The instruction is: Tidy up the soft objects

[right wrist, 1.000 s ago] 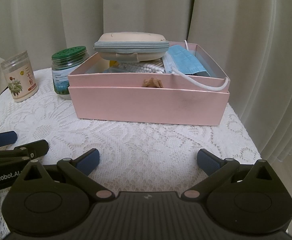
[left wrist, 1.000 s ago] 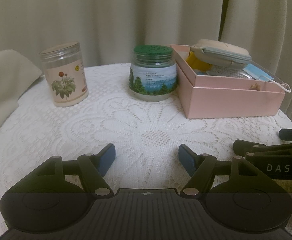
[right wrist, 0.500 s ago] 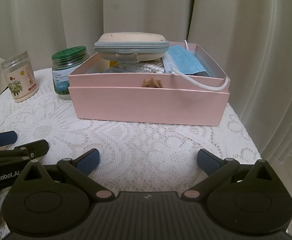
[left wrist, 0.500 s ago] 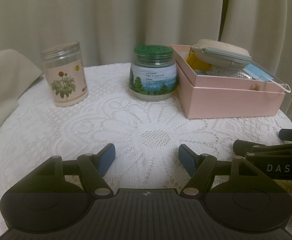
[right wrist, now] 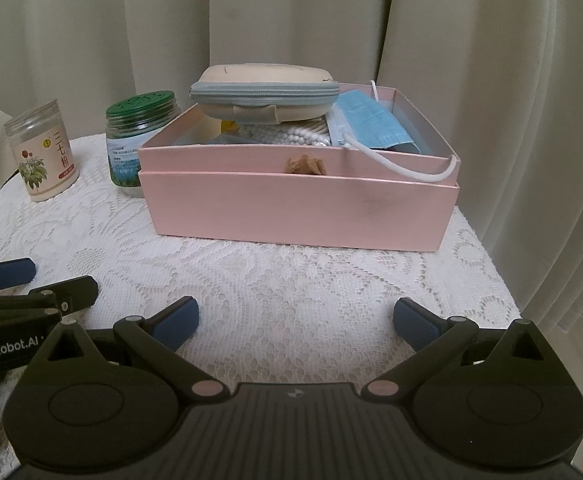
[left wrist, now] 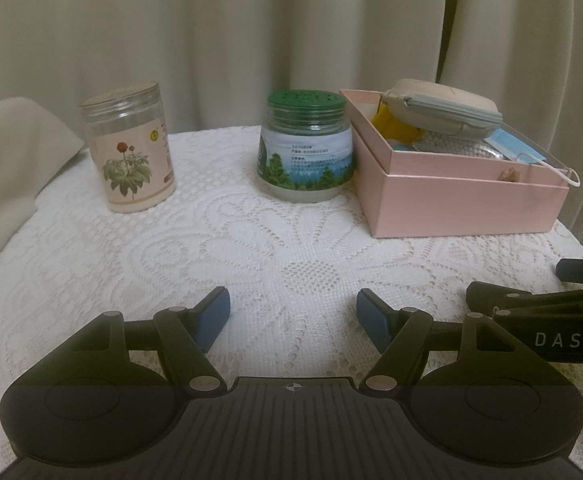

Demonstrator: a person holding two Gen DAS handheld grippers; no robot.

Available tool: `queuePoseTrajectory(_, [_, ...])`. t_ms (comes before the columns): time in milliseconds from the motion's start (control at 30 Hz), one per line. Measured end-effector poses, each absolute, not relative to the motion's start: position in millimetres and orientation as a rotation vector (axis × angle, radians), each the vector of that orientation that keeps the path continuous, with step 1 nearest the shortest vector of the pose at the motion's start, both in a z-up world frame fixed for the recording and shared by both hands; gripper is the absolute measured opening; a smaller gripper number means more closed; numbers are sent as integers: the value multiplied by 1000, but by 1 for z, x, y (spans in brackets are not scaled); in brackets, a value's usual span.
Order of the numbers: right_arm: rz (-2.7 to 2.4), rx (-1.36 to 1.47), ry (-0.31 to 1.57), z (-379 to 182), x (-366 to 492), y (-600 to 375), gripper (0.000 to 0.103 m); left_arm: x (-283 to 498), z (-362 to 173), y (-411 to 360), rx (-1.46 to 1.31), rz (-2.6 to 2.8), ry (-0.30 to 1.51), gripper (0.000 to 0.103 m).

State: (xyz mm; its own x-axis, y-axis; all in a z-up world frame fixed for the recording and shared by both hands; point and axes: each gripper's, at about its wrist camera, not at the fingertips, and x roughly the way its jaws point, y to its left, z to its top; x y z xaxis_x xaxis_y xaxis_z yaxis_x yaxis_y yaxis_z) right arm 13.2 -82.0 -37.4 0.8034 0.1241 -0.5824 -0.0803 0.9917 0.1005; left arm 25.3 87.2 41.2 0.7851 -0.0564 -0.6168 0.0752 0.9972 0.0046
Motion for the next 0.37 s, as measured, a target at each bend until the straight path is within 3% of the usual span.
queuePoseTrajectory(367, [110,72,628,-38,13,-82,103,25,41,87,31,-70,664,76])
